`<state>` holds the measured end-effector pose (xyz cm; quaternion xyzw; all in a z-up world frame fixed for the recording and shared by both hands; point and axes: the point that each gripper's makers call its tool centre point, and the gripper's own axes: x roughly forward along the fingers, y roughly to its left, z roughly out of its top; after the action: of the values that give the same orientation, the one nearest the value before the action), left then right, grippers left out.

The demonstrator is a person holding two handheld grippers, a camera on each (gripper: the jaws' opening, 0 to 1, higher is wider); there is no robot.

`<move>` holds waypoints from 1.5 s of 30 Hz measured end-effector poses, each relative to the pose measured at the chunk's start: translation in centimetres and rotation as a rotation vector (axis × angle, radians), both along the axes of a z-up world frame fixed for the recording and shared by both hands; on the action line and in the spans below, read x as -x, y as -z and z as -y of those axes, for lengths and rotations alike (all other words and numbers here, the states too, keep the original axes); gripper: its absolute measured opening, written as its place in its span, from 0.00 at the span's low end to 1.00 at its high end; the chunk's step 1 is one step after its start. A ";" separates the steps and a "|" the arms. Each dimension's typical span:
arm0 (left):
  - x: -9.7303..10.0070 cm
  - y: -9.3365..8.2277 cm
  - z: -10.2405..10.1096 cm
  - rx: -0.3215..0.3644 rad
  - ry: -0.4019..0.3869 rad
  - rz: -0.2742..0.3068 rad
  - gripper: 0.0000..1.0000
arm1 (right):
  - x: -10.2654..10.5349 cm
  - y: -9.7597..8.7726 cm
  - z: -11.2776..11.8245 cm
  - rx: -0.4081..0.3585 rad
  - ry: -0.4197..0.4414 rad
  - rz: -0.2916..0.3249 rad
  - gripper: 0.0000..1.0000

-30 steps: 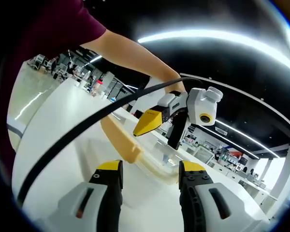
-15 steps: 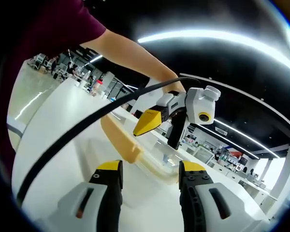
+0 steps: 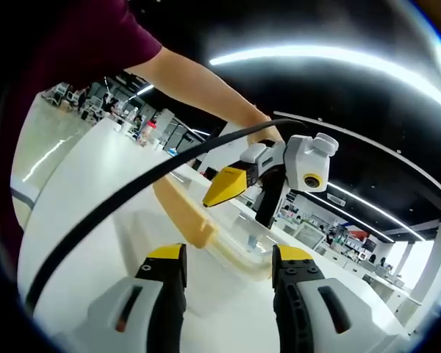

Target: Snap each plastic latch of the storage box into its locked position after aligning the lid with the box until every specified latch is closed and the lid sits flush.

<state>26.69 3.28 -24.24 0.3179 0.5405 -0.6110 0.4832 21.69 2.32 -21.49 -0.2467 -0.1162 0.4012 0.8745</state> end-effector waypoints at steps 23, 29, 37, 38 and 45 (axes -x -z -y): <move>-0.1 -0.5 -0.2 -0.099 0.039 0.075 0.88 | 0.2 0.0 0.0 0.017 0.010 0.011 0.46; -0.1 -0.6 -0.1 -0.074 0.035 0.073 0.88 | 0.0 0.0 0.1 0.020 0.011 0.013 0.46; -0.2 -0.5 0.1 -0.021 0.032 0.058 0.88 | -0.1 0.0 0.2 0.023 0.012 0.015 0.46; -0.3 -0.5 0.2 -0.019 0.032 0.058 0.88 | -0.1 0.0 0.2 0.023 0.012 0.015 0.46; -0.5 -0.5 0.4 -0.023 0.009 0.021 0.80 | -0.2 0.0 0.3 0.023 0.012 0.015 0.46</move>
<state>27.18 2.85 -23.72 0.3322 0.5410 -0.6035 0.4824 21.85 2.02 -21.52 -0.2602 -0.1168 0.3955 0.8731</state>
